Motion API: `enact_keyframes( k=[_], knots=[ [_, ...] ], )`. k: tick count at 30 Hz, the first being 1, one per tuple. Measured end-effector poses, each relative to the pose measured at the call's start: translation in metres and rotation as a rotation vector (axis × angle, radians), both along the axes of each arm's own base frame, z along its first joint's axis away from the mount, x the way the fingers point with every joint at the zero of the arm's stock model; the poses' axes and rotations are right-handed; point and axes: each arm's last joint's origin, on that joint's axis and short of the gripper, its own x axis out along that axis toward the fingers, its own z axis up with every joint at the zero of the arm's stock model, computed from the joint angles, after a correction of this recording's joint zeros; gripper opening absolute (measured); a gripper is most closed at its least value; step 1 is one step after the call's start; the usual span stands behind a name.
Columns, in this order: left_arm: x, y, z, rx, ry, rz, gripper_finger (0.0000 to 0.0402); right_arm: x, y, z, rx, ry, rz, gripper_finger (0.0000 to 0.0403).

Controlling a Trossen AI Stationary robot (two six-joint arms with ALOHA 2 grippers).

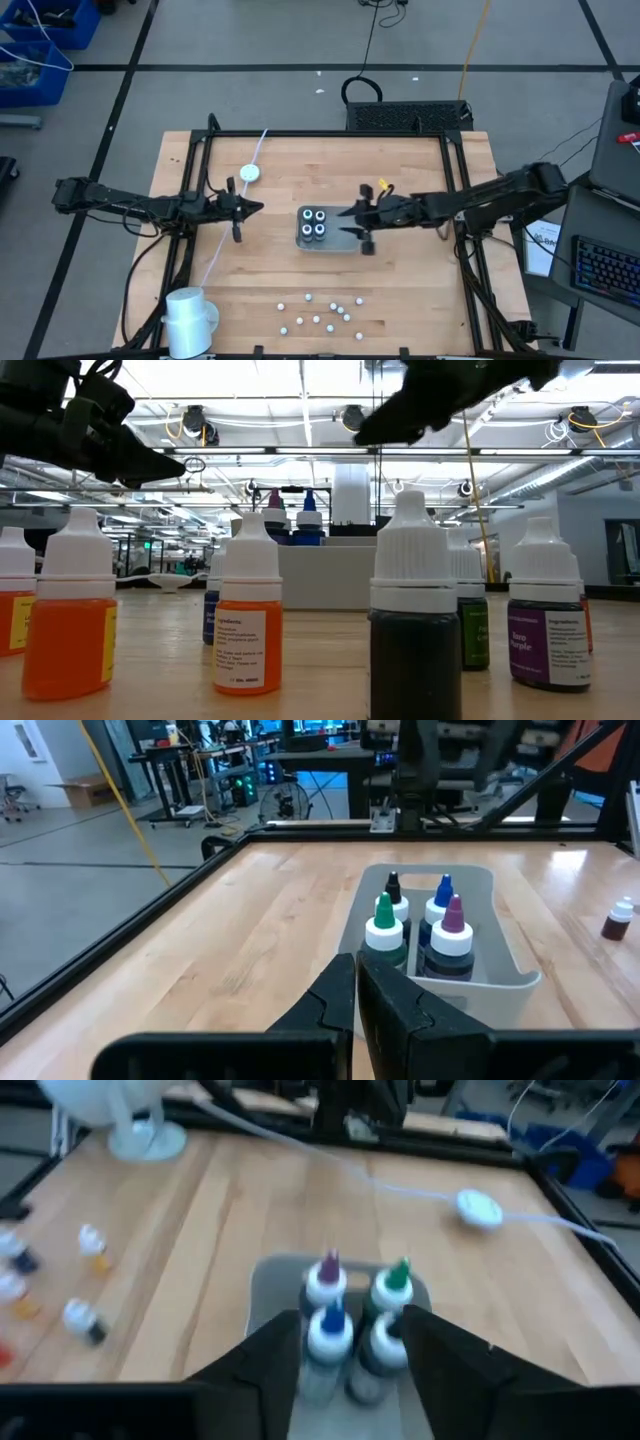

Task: Pick & Place food coloring
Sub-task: Put the small blue food coloring bottle into the gray container

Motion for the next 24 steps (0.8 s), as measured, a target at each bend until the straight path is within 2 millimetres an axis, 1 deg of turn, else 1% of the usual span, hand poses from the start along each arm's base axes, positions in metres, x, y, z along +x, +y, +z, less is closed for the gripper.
enact_keyframes(
  k=[2,5,8,9,13,15,17,19,21,24],
  knots=[
    [0.0,0.0,0.0,0.0,0.003,0.0,0.0021,-0.017,0.001,0.004,-0.01,-0.011,0.098,0.0123],
    [0.0,0.0,0.0,0.0,0.003,0.0,0.0021,-0.044,0.006,0.004,0.017,-0.081,0.276,0.007],
    [0.0,0.0,0.0,0.001,0.003,0.0,0.0021,-0.07,0.006,0.0,0.05,-0.184,0.298,0.0017],
    [0.0,0.0,0.0,0.006,0.003,0.0,0.0021,-0.079,0.005,-0.003,0.051,-0.222,0.297,0.0009],
    [0.0,0.0,0.0,0.032,0.005,-0.003,0.0021,-0.112,0.0,-0.022,0.073,-0.349,0.299,0.0011],
    [0.0,0.0,0.0,0.031,0.002,-0.003,0.0021,-0.126,-0.005,-0.029,0.083,-0.419,0.265,0.0007],
    [0.0,0.0,0.001,0.031,0.001,-0.003,0.0021,-0.139,-0.009,-0.04,0.089,-0.448,0.228,0.0002],
    [0.0,0.0,0.001,0.031,0.0,-0.003,0.0021,-0.148,-0.014,-0.047,0.104,-0.469,0.164,0.0002],
    [0.0,0.0,0.001,0.031,0.0,-0.002,0.0021,-0.154,-0.018,-0.05,0.125,-0.499,0.099,0.0001],
    [0.0,0.0,0.001,0.032,0.0,0.005,0.0021,-0.158,-0.02,-0.051,0.128,-0.503,0.083,0.0001]
  ],
)
